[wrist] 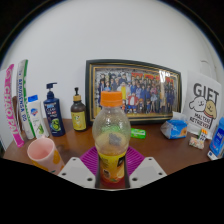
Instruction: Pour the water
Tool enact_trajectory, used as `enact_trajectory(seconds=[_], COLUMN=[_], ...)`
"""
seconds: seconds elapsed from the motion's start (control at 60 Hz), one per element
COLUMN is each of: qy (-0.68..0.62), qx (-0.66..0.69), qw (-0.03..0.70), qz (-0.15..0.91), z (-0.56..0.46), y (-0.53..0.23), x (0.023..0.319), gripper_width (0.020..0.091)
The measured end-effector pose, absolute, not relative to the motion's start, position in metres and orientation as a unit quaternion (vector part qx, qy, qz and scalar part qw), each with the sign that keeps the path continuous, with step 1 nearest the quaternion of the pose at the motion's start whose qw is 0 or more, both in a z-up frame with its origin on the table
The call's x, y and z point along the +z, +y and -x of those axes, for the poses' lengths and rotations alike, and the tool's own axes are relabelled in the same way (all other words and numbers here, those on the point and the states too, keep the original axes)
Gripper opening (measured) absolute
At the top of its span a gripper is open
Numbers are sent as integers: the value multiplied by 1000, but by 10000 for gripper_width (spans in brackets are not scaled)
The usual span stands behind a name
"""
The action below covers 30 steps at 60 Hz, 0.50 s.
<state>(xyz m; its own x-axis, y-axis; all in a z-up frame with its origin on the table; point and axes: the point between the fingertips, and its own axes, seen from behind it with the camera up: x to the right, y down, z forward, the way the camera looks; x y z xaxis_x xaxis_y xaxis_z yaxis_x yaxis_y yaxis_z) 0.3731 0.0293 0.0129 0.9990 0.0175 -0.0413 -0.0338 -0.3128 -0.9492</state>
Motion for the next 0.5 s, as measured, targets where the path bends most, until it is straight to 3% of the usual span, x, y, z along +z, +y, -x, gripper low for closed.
enact_trajectory(seconds=[0.117, 0.183, 0.25, 0.5], qy=[9, 12, 17, 51], qx=[12, 10, 5, 16], qw=[569, 555, 548, 498], qz=[822, 831, 836, 866], z=[-376, -376, -376, -339], y=[26, 17, 4, -111], x=[9, 11, 21, 79], gripper_width=[561, 866, 837, 855])
